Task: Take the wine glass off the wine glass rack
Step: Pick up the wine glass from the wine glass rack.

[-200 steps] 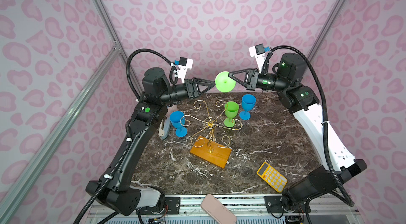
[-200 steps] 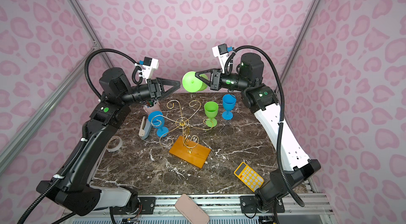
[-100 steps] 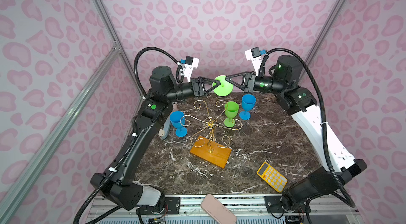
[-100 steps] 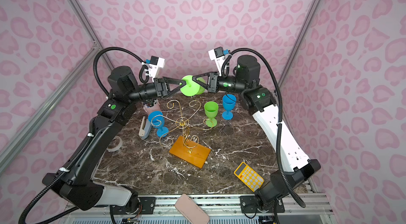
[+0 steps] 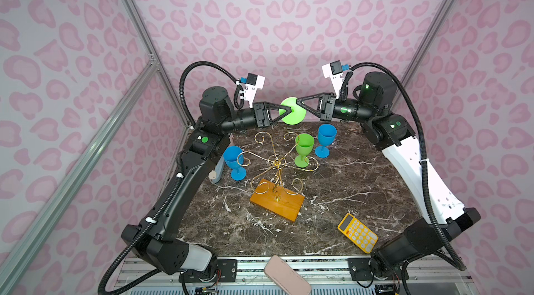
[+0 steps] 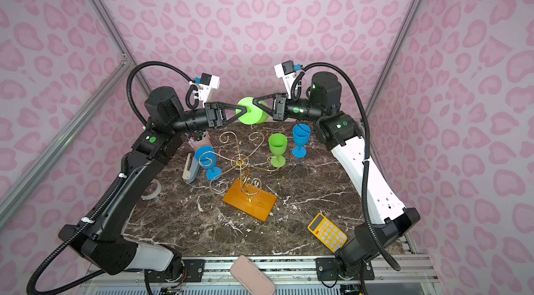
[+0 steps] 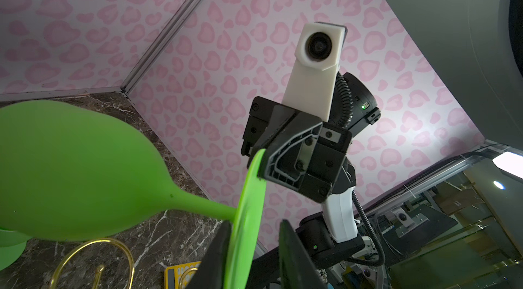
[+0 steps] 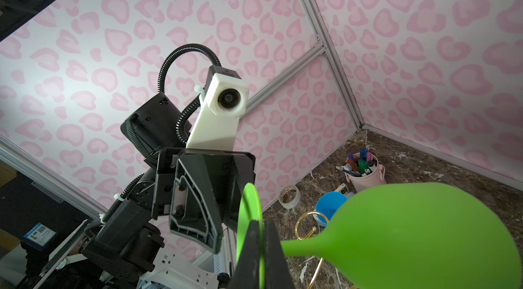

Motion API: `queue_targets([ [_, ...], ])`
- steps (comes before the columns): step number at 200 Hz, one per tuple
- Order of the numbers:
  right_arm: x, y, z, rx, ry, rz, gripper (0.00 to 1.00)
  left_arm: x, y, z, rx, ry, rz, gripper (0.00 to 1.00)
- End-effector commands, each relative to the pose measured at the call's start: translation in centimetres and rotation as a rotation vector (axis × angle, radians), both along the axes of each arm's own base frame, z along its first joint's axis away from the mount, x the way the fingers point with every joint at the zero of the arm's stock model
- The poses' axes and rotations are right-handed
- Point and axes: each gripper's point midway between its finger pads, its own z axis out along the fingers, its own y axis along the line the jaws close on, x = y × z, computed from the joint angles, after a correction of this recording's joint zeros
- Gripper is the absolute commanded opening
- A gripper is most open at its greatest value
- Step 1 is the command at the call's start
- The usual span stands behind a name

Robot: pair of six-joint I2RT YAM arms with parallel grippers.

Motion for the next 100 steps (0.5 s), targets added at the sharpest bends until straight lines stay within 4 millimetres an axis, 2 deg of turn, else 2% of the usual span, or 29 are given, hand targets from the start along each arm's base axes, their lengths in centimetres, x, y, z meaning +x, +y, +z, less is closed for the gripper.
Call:
queue_targets([
  [1,0.1,0.2,0.4,0.013,-0.017,0.001,0.0,-0.4,-0.2,1.1,-0.032,-0.044,-0.03,0.25],
  [26,0.2,0.2,0.4,0.013,-0.014,0.003,0.0,-0.4,-0.3,1.1,-0.034,-0.041,-0.031,0.2],
  [58,0.2,0.2,0.2,0.008,-0.015,0.004,0.0,-0.5,-0.3,1.4,-0.044,-0.039,-0.034,0.04],
  [79,0.1,0.1,0.1,-0.003,-0.022,0.0,0.0,-0.7,-0.2,2.1,-0.061,-0.04,-0.036,0.04],
  [93,-0.2,-0.2,0.1,-0.017,-0.041,-0.012,0.17,-1.0,-0.1,2.7,-0.078,-0.045,-0.041,0.04],
  [100,-0.3,-0.6,0.1,-0.03,-0.053,-0.026,0.29,-1.3,0.1,3.2,-0.088,-0.05,-0.042,0.04],
])
